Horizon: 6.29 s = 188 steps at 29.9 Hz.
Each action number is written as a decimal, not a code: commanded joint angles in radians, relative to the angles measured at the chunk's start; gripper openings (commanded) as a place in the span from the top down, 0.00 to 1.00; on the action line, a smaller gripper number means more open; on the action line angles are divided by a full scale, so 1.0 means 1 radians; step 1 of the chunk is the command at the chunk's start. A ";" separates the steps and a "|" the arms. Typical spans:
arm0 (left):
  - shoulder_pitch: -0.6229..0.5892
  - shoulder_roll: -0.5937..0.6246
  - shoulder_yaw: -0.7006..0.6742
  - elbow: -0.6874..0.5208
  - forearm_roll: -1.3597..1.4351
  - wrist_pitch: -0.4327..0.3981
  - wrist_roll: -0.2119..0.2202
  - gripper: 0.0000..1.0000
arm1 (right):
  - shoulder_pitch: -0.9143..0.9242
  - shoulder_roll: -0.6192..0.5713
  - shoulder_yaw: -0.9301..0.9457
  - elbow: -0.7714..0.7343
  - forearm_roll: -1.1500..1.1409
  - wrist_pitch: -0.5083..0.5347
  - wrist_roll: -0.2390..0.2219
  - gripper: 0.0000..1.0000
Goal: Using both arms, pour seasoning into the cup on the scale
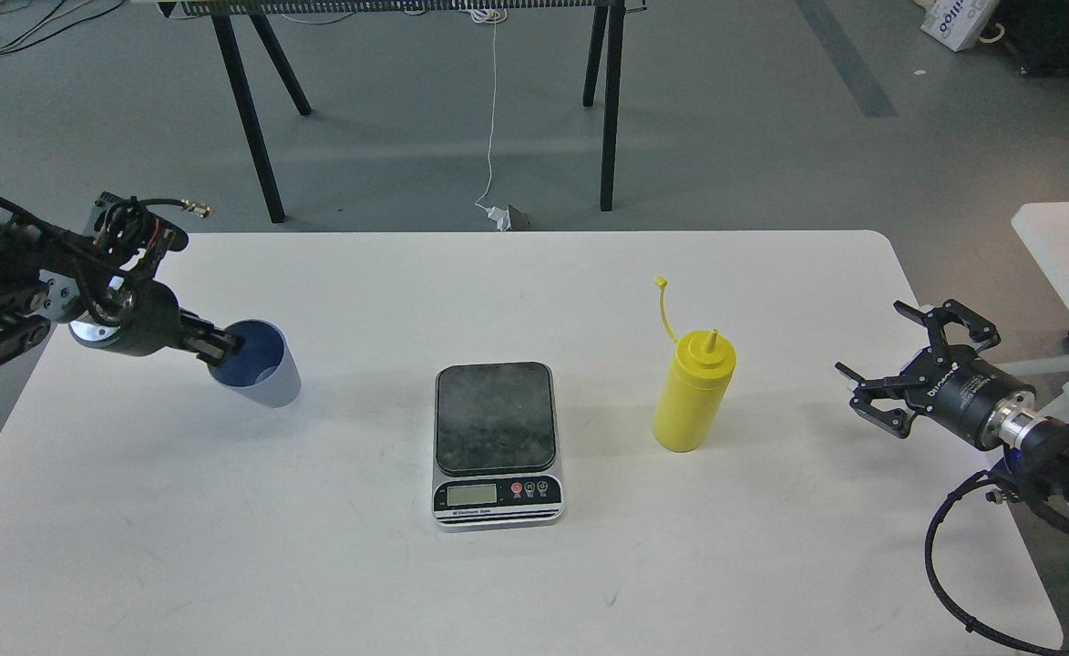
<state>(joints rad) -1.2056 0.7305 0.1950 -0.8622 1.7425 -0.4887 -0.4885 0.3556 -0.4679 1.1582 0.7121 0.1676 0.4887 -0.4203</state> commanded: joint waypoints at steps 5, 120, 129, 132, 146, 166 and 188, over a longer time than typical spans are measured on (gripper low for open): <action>-0.114 -0.224 -0.009 -0.003 -0.147 0.000 0.000 0.99 | 0.000 0.000 0.002 0.000 0.001 0.000 0.000 0.02; -0.003 -0.120 -0.121 0.160 -0.957 0.000 0.000 0.04 | -0.135 -0.022 -0.256 0.304 0.455 0.000 -0.068 0.01; 0.008 -0.100 -0.121 0.160 -0.956 0.000 0.000 0.04 | -0.089 0.094 -0.264 0.188 0.397 0.000 -0.068 0.01; 0.014 -0.100 -0.121 0.160 -0.956 0.000 0.000 0.04 | -0.089 0.113 -0.265 0.167 0.394 0.000 -0.068 0.01; 0.021 -0.102 -0.121 0.160 -0.956 0.000 0.000 0.04 | -0.057 0.199 -0.264 0.067 0.366 0.000 -0.068 0.01; 0.040 -0.060 -0.121 0.158 -0.957 0.000 0.000 0.04 | -0.011 0.319 -0.255 -0.014 0.352 0.000 -0.068 0.18; 0.066 -0.037 -0.126 0.157 -1.006 0.000 0.000 0.03 | 0.475 0.256 -0.264 -0.120 -0.008 -0.004 0.144 0.89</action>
<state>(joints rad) -1.1398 0.6876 0.0699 -0.7041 0.7406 -0.4887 -0.4888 0.7435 -0.2188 0.8968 0.5881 0.3034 0.4887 -0.3600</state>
